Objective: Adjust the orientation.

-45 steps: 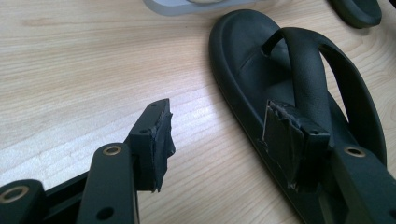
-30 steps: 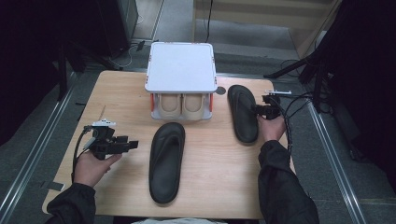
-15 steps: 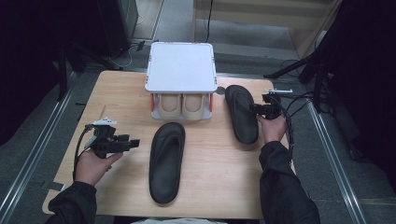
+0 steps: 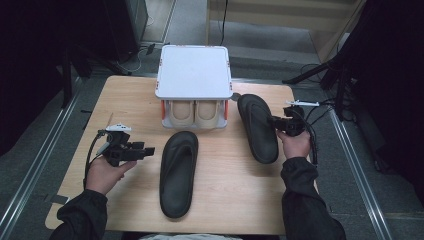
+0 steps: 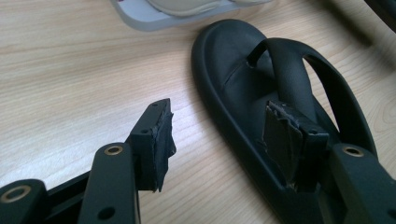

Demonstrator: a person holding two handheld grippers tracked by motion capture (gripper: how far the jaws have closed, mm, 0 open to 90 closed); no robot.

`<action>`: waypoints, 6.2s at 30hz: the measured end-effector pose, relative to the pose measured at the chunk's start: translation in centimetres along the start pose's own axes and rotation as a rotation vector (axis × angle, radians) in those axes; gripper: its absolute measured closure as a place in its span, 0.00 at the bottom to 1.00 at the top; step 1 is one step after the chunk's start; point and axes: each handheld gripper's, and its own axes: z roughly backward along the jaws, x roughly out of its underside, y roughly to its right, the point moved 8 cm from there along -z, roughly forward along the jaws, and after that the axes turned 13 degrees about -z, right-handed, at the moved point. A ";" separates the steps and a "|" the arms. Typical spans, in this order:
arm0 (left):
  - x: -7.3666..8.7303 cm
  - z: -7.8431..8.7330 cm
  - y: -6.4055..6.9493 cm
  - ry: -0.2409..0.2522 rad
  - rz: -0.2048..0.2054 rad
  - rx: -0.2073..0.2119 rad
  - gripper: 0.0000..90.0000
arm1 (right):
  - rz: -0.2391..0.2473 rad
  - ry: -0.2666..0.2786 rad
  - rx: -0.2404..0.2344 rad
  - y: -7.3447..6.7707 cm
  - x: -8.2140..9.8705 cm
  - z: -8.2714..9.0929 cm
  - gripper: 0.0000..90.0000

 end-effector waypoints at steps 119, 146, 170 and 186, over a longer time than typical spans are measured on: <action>1.2 -3.7 4.2 -0.114 -0.161 0.145 0.96 | 0.179 -0.145 -0.211 -10.3 12.4 1.2 1.00; -0.6 -0.9 3.4 -0.001 -0.123 0.139 0.66 | 0.161 -0.060 -0.230 -16.9 15.3 2.1 0.69; -1.0 -0.8 3.0 0.020 -0.117 0.122 0.62 | 0.090 -0.075 -0.179 -19.3 18.5 -1.5 0.59; -1.1 -0.6 2.6 0.034 -0.102 0.110 0.62 | 0.071 -0.090 -0.140 -19.5 18.3 -1.8 0.75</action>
